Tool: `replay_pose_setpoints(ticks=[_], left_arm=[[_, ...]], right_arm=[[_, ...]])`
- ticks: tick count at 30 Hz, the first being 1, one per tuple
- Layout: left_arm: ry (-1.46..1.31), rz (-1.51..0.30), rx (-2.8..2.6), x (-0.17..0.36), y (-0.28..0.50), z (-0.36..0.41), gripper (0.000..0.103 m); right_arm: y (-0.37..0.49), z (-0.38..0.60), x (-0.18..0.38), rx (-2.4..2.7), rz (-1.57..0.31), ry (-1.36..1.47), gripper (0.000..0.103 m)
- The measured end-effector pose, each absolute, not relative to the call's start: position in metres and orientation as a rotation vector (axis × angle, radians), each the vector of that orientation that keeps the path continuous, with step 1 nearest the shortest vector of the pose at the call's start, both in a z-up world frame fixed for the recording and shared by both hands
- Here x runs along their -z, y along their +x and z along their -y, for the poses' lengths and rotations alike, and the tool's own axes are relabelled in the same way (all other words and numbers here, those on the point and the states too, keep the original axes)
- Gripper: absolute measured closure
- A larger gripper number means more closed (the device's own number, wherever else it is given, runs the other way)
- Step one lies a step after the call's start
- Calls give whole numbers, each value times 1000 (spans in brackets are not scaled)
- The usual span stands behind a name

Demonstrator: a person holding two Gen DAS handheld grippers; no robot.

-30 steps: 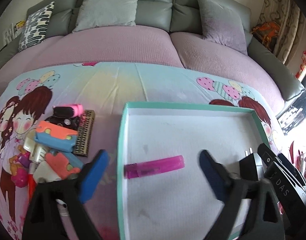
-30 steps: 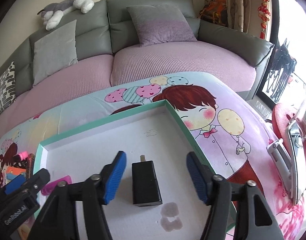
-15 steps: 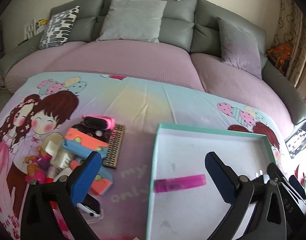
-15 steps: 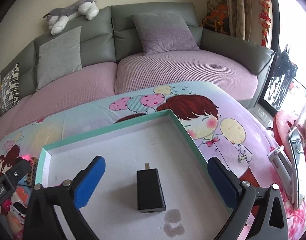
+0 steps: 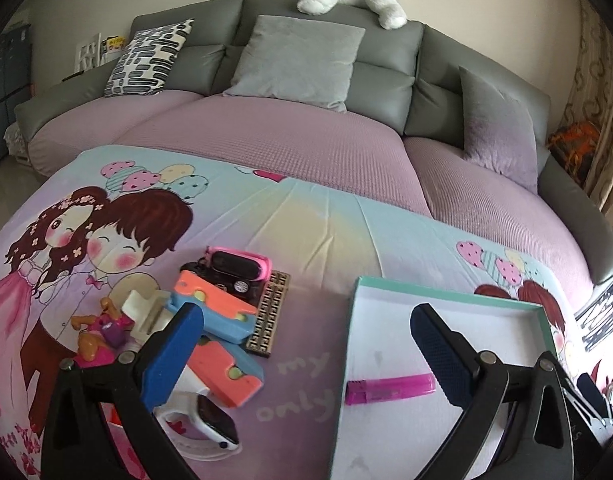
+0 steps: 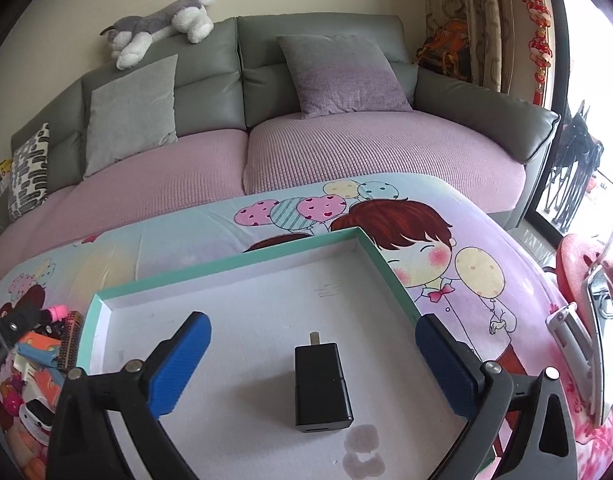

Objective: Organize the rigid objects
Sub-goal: 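Move both tools out of the tray back toward the item pile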

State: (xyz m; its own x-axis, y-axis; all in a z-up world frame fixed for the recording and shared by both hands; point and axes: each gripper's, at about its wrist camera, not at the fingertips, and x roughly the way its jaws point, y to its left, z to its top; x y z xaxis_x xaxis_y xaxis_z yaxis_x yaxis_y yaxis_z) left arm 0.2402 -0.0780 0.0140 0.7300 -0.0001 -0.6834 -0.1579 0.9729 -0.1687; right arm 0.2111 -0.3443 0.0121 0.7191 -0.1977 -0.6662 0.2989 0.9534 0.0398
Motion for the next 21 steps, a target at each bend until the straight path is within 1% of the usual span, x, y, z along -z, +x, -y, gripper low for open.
replay_pose_setpoints(ticks=[3, 9, 15, 21], left_arm=[[-205, -755, -94, -18, 238, 70, 0], [-96, -742, -201, -37, 227, 45, 0], [-143, -711, -279, -48, 211, 0, 0], [-243, -708, -344, -43, 203, -40, 0]], right_arm=[[212, 339, -14, 253, -719, 161, 0], [213, 307, -25, 208, -712, 93, 0], [216, 265, -31, 94, -708, 70, 0], [219, 224, -26, -5, -733, 48, 0]])
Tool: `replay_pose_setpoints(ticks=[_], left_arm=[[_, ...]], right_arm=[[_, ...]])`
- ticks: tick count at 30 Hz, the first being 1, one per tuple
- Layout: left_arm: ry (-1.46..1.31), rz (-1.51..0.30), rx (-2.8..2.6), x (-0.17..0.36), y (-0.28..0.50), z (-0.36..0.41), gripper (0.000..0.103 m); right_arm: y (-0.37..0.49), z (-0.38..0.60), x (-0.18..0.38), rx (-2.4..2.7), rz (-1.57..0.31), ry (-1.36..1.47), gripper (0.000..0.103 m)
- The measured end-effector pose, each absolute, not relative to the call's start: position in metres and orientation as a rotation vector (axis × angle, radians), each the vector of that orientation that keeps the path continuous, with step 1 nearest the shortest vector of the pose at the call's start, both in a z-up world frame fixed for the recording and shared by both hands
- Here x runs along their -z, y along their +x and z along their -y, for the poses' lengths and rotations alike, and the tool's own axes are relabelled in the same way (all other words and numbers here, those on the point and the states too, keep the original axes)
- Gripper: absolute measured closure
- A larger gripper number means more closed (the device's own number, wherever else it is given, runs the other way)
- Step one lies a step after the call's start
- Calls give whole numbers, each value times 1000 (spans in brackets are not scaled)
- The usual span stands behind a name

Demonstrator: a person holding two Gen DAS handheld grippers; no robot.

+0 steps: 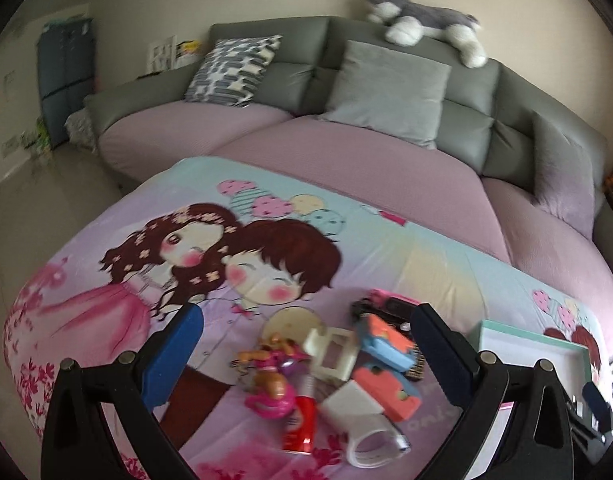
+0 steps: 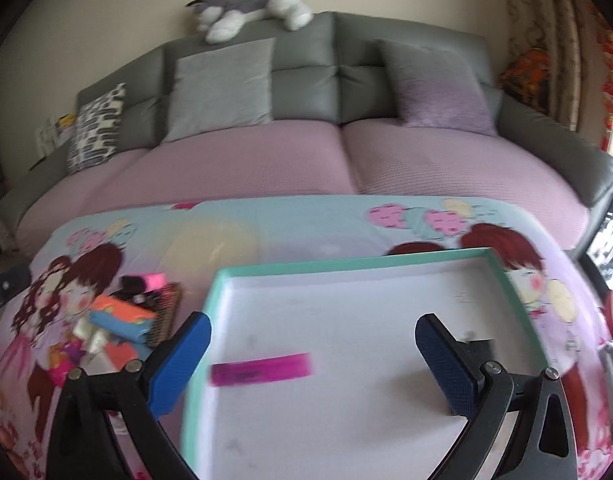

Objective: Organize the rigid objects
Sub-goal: 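Move both tools out of the tray back toward the item pile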

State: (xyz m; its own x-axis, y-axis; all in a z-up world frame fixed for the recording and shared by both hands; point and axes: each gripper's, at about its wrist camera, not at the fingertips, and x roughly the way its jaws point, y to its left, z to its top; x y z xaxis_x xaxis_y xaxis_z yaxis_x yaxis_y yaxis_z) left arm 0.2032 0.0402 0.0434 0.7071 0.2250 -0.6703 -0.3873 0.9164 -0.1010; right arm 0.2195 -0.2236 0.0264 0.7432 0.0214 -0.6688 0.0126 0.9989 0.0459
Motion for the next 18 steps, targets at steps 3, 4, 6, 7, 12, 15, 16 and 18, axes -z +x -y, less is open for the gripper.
replay_pose_setpoints(ticks=[3, 4, 6, 7, 12, 15, 16, 18], left_arm=[[-228, -737, -386, -37, 203, -51, 0], [-223, -748, -396, -35, 203, -54, 0], [-226, -782, -413, -28, 203, -62, 0], [-236, -797, -418, -26, 202, -65, 0], [-321, -879, -431, -10, 202, -90, 0], [-375, -918, -395, -1, 203, -97, 0], [-397, -935, -383, 3, 204, -99, 0], [-402, -959, -369, 8, 206, -99, 0]], right_arm=[[220, 202, -25, -43, -738, 28, 0], [220, 197, -24, -54, -739, 22, 0], [220, 184, -21, -82, -745, 9, 0], [220, 179, -19, -93, -748, 6, 0], [219, 152, -11, -170, -761, 8, 0], [218, 136, -3, -201, -783, -17, 0], [218, 132, -2, -211, -787, -24, 0], [216, 123, 2, -234, -795, -36, 0]])
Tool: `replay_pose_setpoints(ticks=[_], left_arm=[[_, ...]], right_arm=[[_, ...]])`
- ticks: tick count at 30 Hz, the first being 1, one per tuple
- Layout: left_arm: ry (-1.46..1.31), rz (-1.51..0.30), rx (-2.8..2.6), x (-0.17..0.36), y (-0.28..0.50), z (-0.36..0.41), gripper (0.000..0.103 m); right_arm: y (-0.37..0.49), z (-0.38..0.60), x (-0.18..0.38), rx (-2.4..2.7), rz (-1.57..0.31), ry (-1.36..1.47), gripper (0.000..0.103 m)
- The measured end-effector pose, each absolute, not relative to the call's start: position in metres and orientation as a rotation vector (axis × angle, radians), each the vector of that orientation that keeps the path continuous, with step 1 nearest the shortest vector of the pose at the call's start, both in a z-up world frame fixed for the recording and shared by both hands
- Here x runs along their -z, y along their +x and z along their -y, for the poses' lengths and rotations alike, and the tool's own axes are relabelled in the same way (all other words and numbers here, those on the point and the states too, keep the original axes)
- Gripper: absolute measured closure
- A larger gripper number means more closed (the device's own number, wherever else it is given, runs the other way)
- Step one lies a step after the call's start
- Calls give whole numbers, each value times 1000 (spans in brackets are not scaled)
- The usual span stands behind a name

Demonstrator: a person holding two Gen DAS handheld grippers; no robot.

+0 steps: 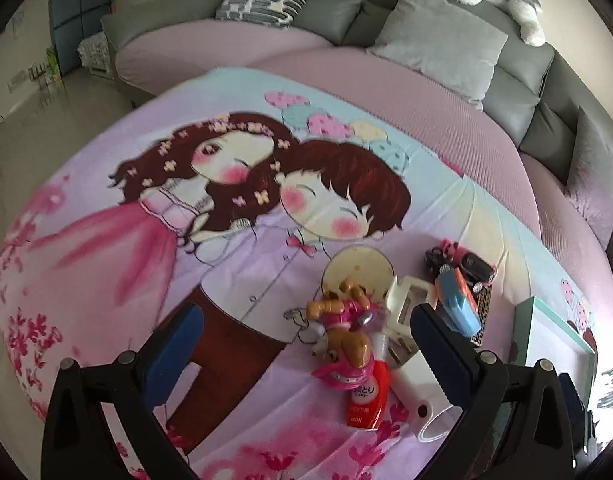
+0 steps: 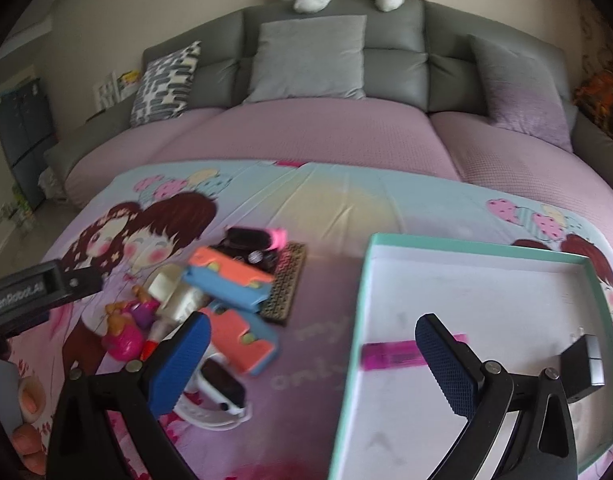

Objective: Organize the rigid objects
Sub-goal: 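Move both tools out of the tray back toward the item pile, then grasp the white smartwatch with the right tool while the left tool grasps the pink toy dog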

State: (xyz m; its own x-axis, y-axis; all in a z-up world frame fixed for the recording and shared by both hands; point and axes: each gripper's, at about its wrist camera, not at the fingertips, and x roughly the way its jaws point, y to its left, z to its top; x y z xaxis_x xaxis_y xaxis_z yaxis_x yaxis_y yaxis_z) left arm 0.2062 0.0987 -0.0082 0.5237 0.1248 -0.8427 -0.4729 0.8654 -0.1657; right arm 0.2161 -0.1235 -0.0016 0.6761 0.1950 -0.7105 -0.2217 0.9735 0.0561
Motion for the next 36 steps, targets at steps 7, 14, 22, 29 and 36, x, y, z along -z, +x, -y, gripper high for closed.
replay_pose_setpoints(ticks=[7, 14, 22, 29, 36], left_arm=[[-377, -1042, -359, 29, 214, -99, 0], [-381, -1090, -313, 44, 218, -97, 1], [-411, -1122, -248, 54, 224, -92, 27], [-421, -1109, -213, 54, 226, -89, 45], [-434, -1102, -185, 54, 232, -84, 58]], right_arm=[[213, 103, 11, -327, -835, -45, 8], [210, 91, 19, -398, -883, -48, 18], [211, 88, 28, -434, -929, -32, 23], [207, 86, 29, -480, -954, -20, 34], [205, 83, 33, -511, -974, -17, 34]])
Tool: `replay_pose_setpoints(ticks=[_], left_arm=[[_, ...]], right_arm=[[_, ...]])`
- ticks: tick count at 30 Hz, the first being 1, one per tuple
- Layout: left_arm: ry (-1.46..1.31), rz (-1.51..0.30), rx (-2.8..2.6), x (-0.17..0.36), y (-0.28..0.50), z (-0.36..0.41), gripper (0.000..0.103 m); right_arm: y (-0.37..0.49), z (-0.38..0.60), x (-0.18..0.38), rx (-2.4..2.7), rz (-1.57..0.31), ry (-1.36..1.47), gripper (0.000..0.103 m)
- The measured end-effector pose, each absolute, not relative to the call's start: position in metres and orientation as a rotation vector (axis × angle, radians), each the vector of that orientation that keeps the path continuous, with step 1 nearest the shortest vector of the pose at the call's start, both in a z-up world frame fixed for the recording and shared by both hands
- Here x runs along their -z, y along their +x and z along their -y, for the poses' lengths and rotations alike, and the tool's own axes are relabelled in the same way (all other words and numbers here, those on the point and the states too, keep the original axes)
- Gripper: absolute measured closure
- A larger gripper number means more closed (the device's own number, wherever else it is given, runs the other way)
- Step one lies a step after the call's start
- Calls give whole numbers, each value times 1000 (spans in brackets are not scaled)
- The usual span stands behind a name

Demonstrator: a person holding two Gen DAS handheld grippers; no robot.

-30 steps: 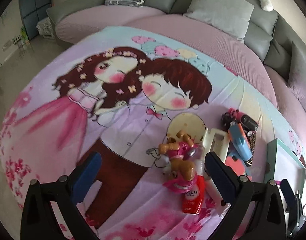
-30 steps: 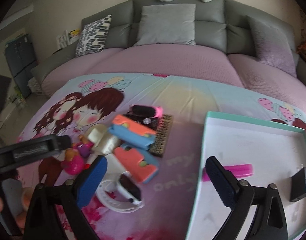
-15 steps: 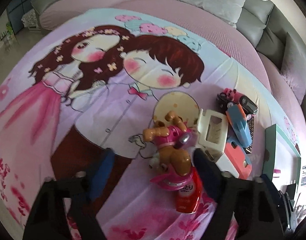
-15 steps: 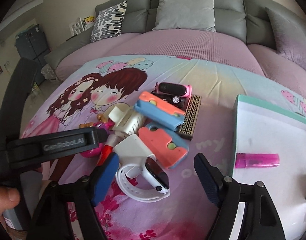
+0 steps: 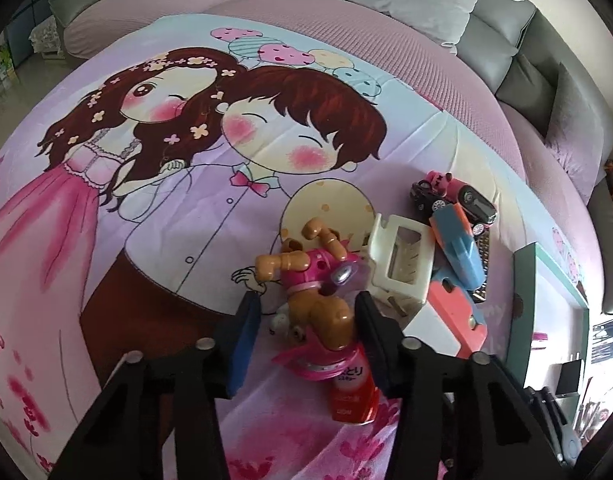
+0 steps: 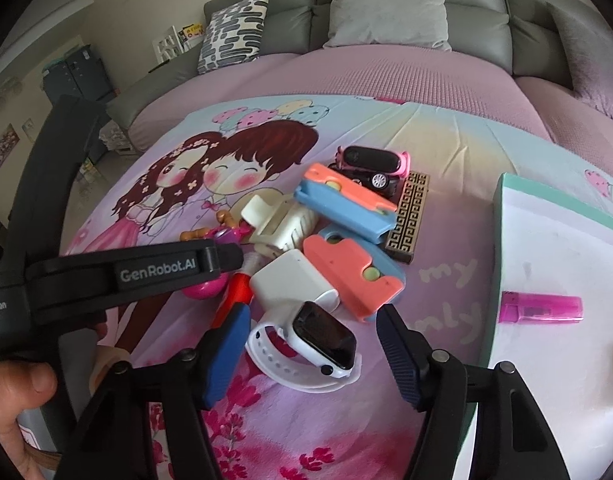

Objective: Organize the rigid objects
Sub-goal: 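Grasp the white smartwatch with the right tool while the left tool grasps the pink toy dog, then carry the smartwatch and toy dog over the teal tray with both tools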

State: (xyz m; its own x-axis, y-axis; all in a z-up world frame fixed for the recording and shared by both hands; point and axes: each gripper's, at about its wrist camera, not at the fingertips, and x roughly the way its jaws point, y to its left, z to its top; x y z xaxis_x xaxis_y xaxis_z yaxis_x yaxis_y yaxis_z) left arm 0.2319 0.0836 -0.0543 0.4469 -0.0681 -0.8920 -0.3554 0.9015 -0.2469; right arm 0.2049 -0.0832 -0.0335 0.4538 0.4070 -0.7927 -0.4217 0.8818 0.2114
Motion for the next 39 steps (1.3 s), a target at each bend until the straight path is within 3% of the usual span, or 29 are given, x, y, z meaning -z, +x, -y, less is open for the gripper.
replay_pose_setpoints(ticks=[12, 16, 39], left_arm=[[-427, -1103, -176, 55, 235, -82, 60], [-438, -1097, -176, 54, 232, -84, 60], [-429, -995, -187, 23, 220, -82, 61]], right_arm=[[204, 81, 38, -547, -1012, 1, 36], [204, 82, 39, -563, -1015, 26, 43], [208, 103, 26, -528, -992, 103, 43]])
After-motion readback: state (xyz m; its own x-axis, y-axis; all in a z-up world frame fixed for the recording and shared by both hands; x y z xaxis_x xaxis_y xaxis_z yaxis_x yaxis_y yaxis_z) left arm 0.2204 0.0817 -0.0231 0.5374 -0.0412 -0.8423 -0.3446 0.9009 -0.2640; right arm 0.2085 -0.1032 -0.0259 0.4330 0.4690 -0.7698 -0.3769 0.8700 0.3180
